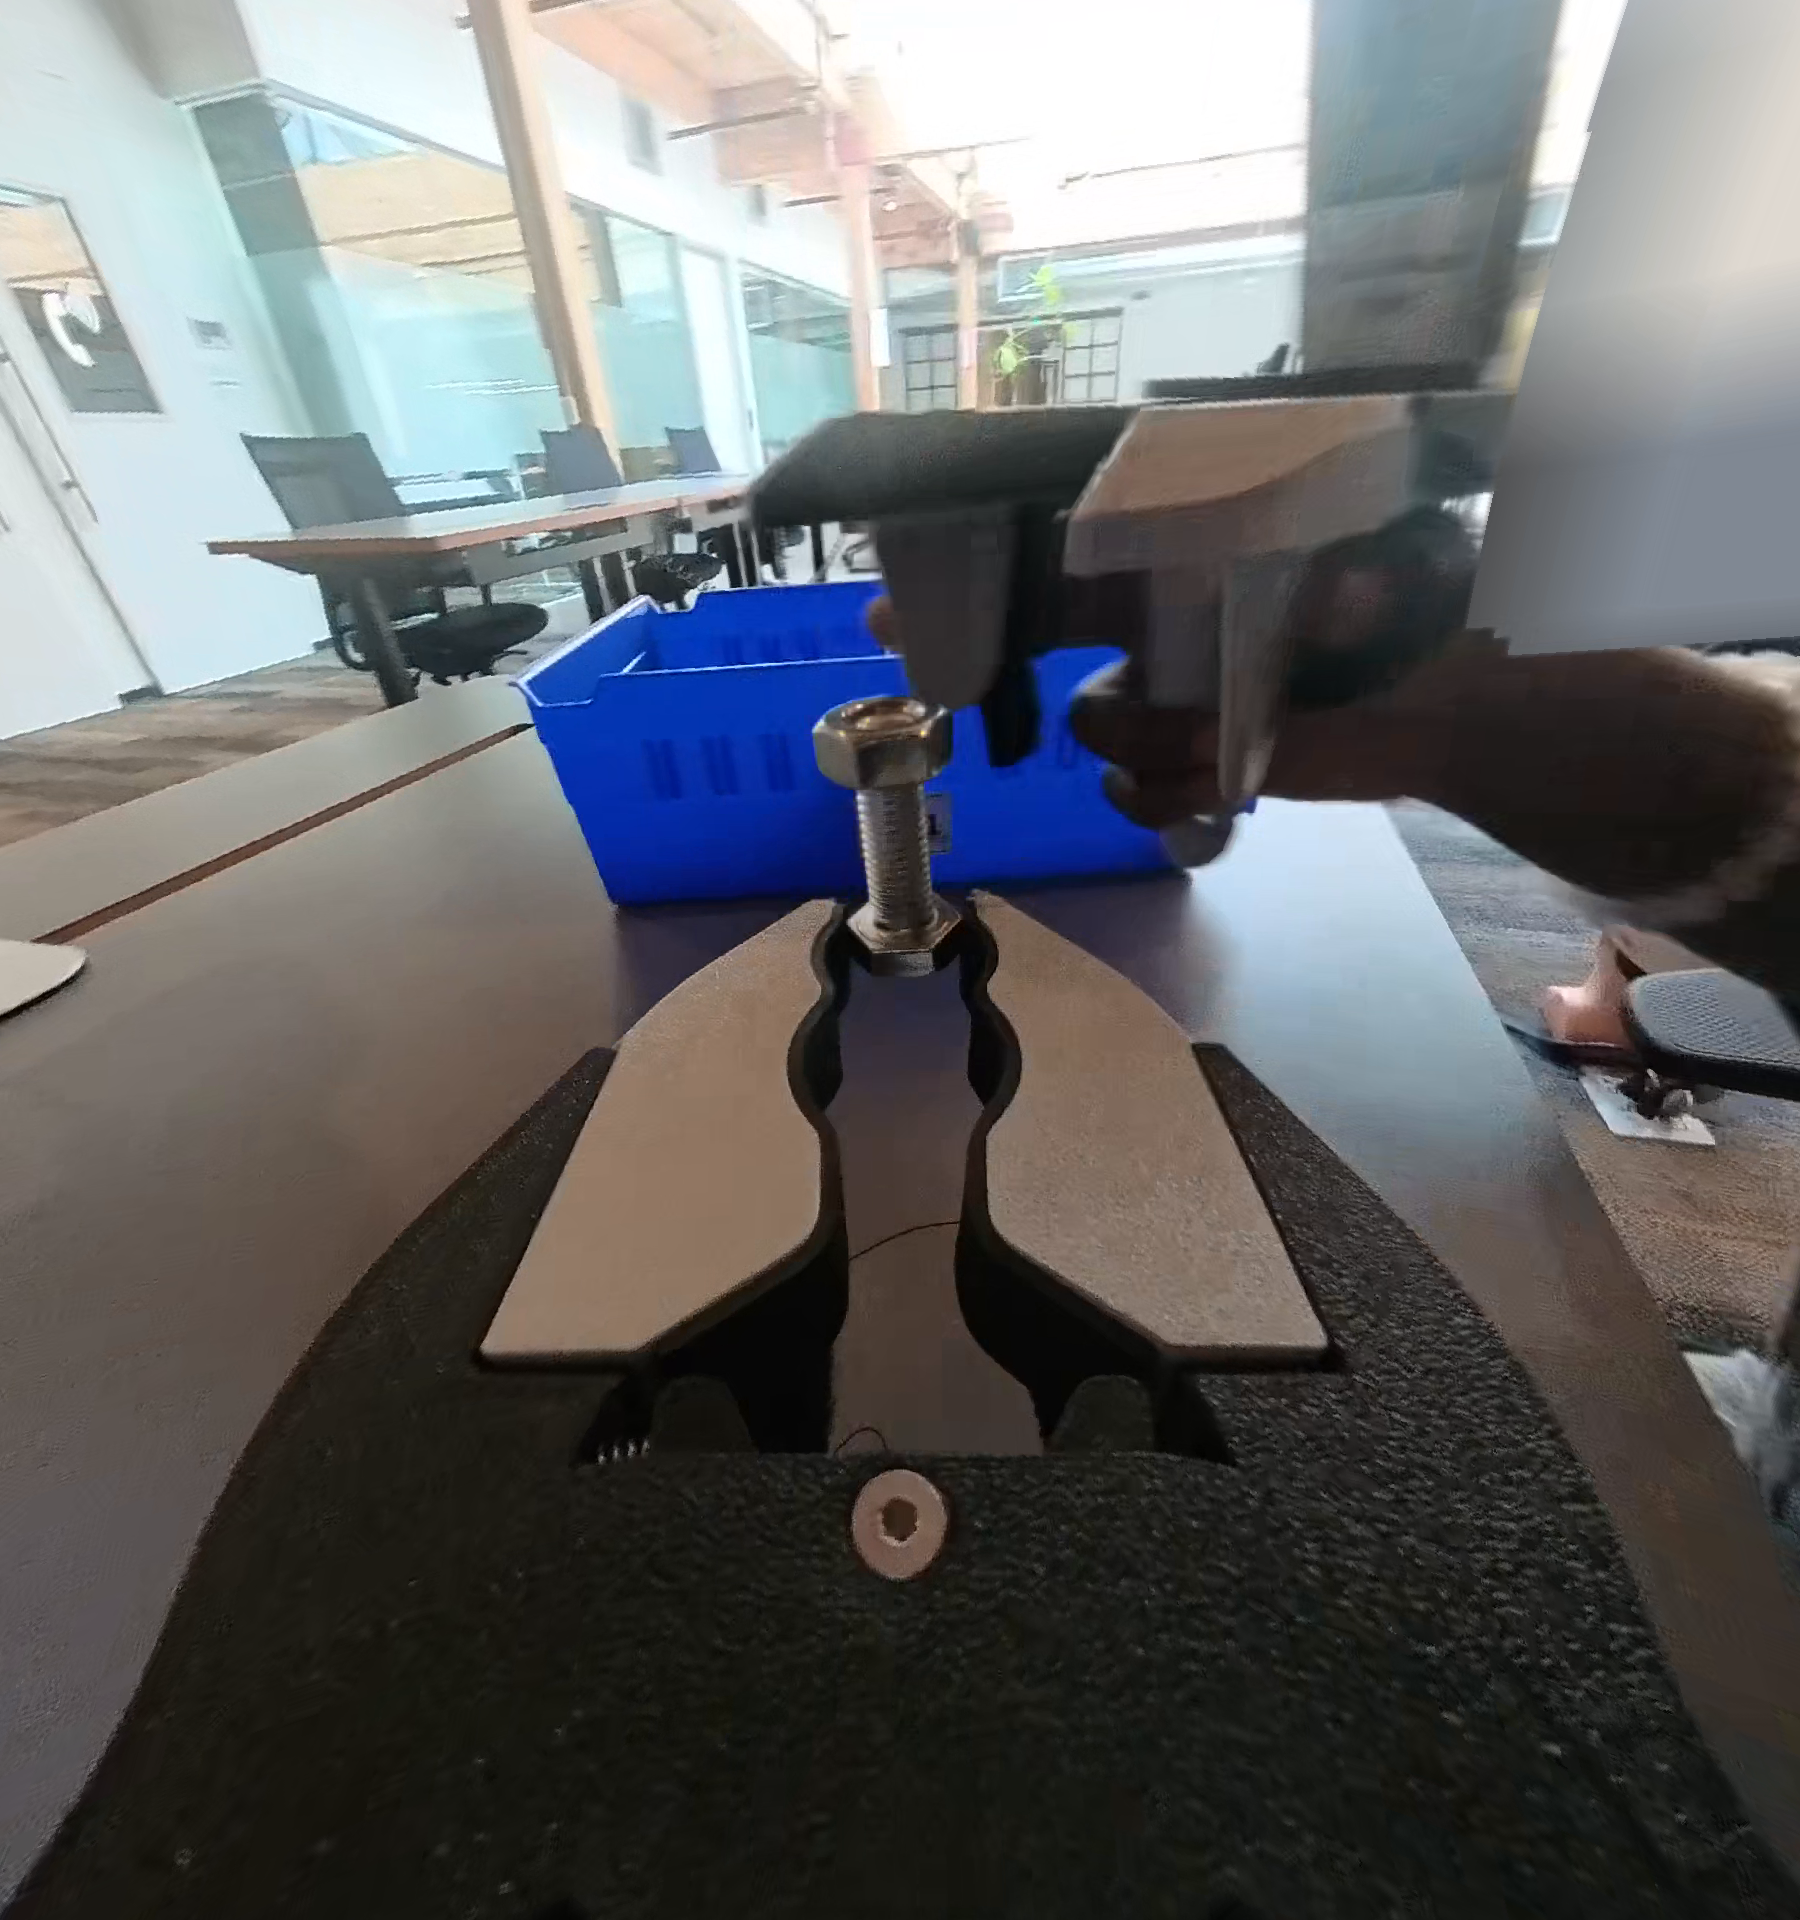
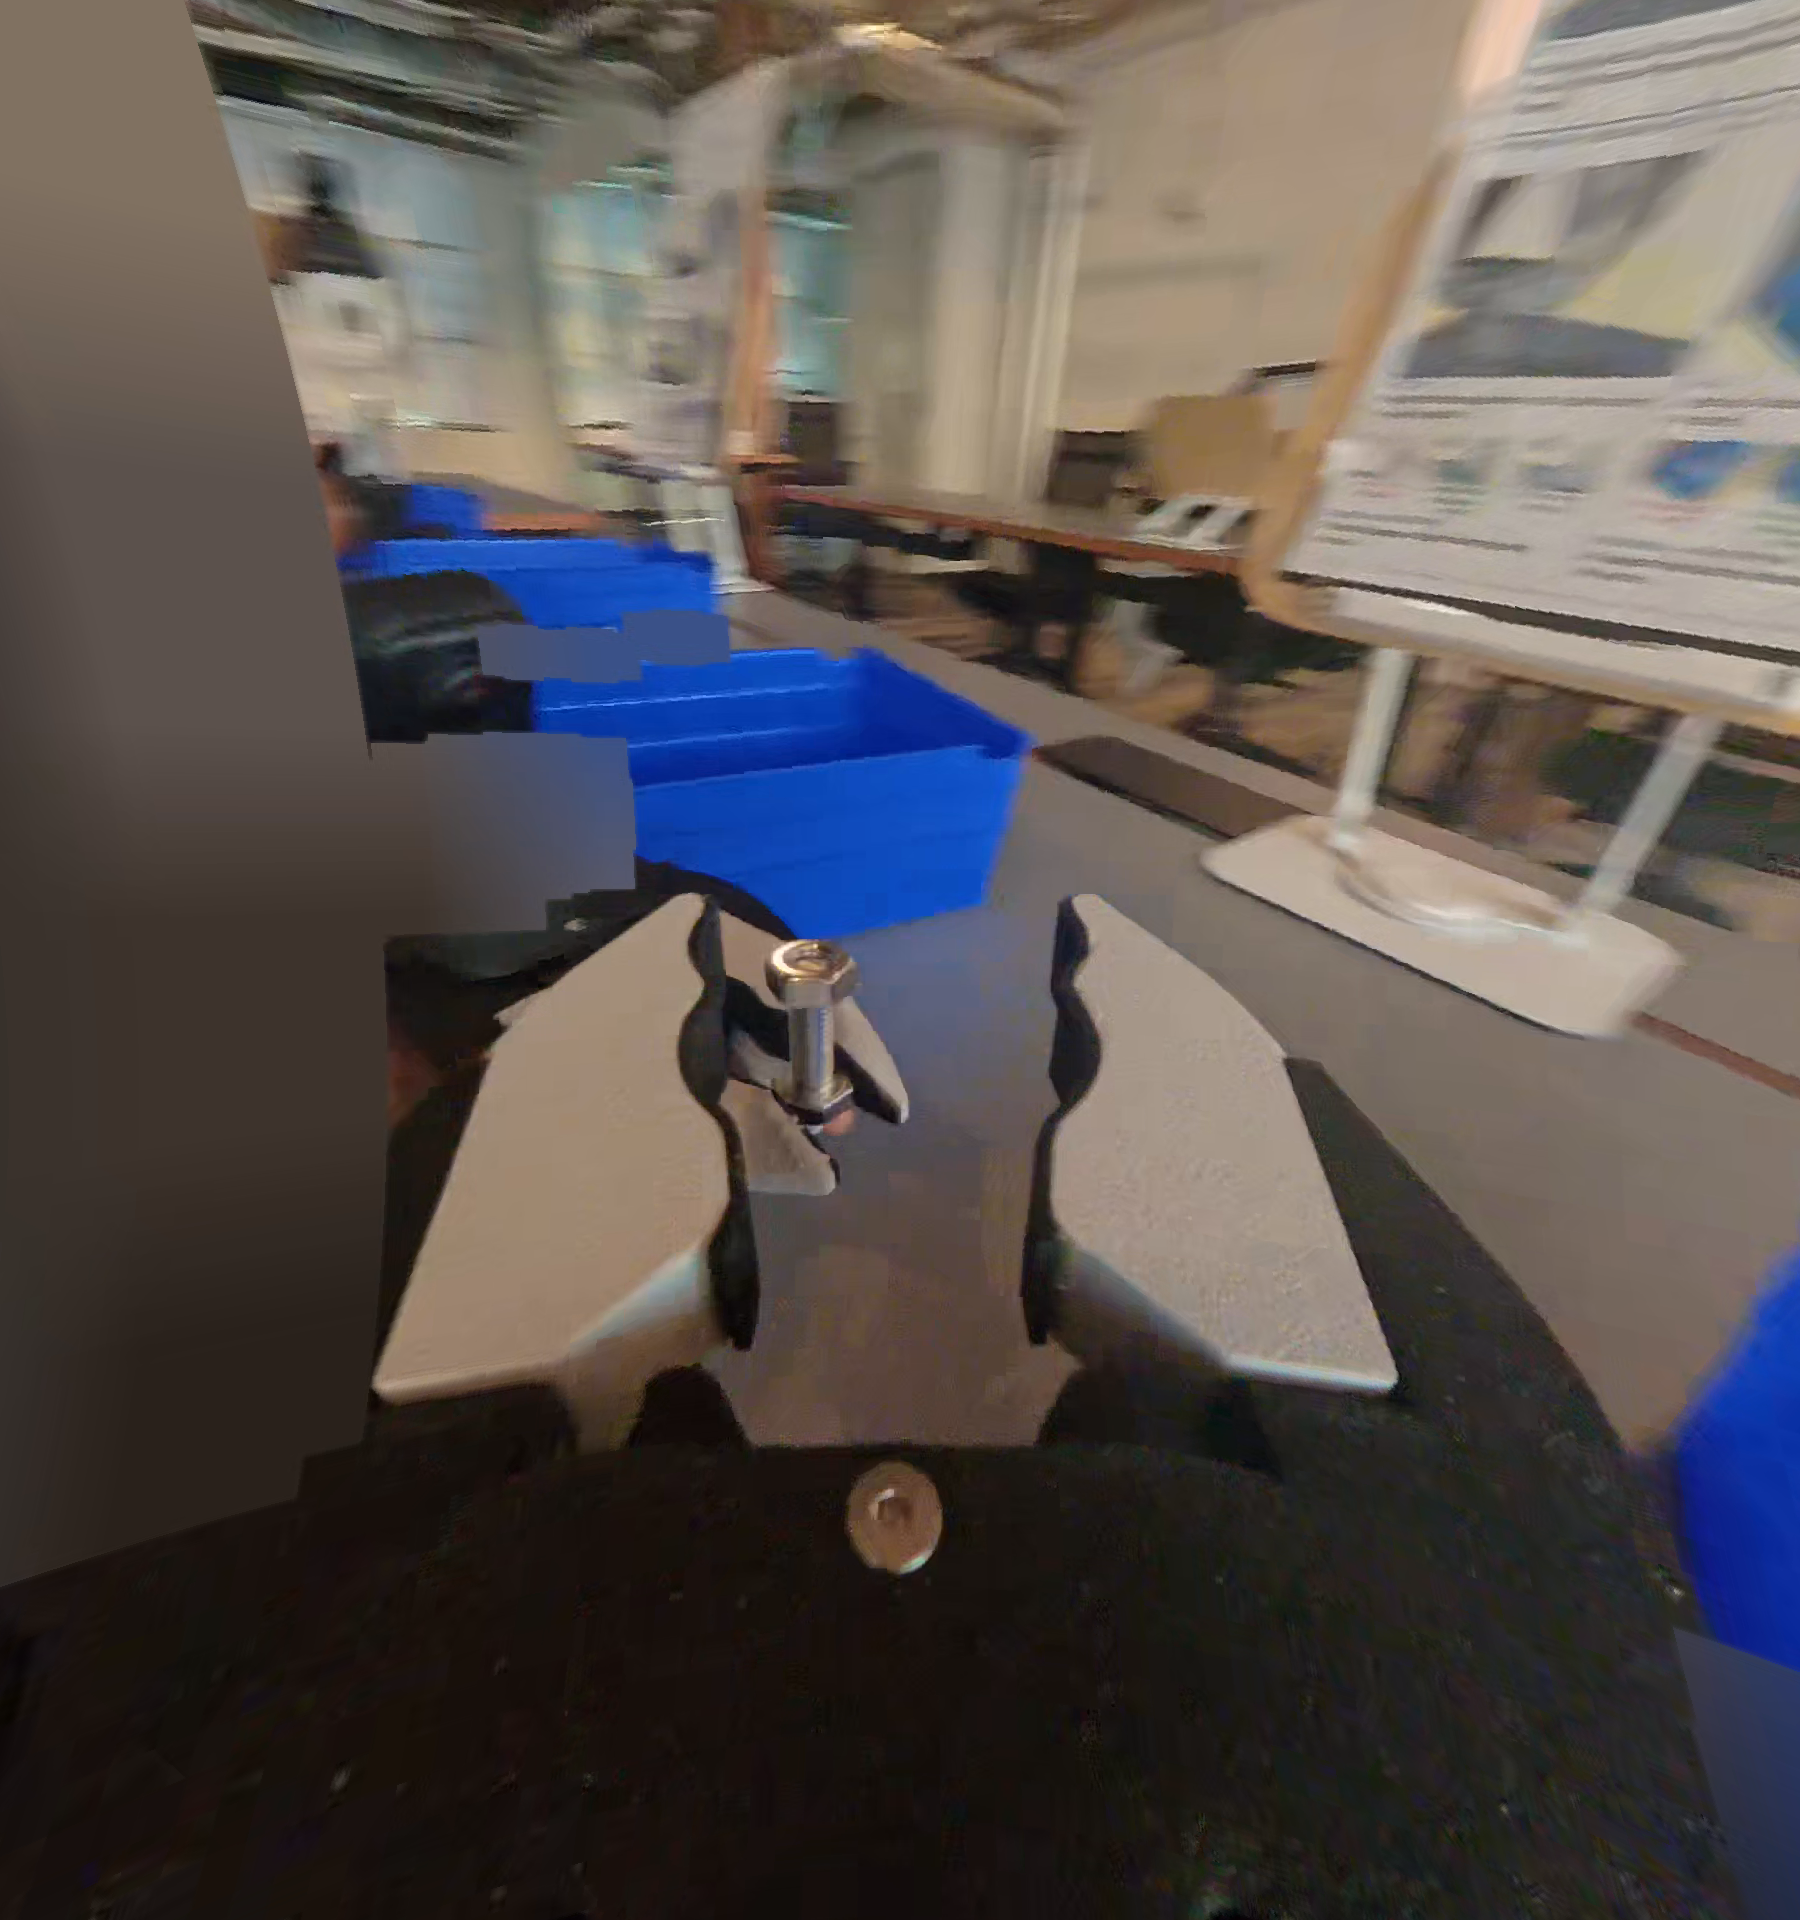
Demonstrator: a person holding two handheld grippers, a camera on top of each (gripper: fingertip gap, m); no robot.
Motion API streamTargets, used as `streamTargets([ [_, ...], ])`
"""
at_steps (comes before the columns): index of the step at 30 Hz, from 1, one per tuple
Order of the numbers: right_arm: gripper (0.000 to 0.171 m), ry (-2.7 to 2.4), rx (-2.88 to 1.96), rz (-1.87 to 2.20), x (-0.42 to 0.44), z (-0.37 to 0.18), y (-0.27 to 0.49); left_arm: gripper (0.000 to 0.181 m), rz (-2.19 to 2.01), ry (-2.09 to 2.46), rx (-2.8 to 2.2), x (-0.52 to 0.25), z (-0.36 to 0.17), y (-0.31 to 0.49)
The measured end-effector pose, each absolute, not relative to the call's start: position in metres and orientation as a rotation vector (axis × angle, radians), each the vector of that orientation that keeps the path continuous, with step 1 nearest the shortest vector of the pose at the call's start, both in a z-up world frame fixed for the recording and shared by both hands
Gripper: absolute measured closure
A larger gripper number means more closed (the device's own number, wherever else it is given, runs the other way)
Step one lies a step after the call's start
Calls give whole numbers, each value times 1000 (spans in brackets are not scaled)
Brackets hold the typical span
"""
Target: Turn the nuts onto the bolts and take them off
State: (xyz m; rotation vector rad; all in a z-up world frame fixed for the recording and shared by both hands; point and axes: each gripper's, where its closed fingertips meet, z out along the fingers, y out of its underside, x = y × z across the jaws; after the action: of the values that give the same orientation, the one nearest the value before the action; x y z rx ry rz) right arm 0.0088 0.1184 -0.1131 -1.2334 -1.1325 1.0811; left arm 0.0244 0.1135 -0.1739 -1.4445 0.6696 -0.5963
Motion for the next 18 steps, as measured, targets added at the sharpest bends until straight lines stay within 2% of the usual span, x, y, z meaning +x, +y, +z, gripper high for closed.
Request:
streamTargets([
  [3, 120, -960, -1302, 920, 12, -121, 111, 162, -595, 662, -1449, 23, -174, 114],
  [10, 128, -966, -1356, 686, -6, -140, 106, 162, -590, 674, -1450, 25, -175, 113],
  [14, 152, -949, -1362, 648, -5, -140, 110, 162, -588, 671, -1453, 25, -175, 113],
  [18, 153, -994, -1317, 686, -3, -140, 109, 162, -600, 683, -1454, 25, -176, 112],
])
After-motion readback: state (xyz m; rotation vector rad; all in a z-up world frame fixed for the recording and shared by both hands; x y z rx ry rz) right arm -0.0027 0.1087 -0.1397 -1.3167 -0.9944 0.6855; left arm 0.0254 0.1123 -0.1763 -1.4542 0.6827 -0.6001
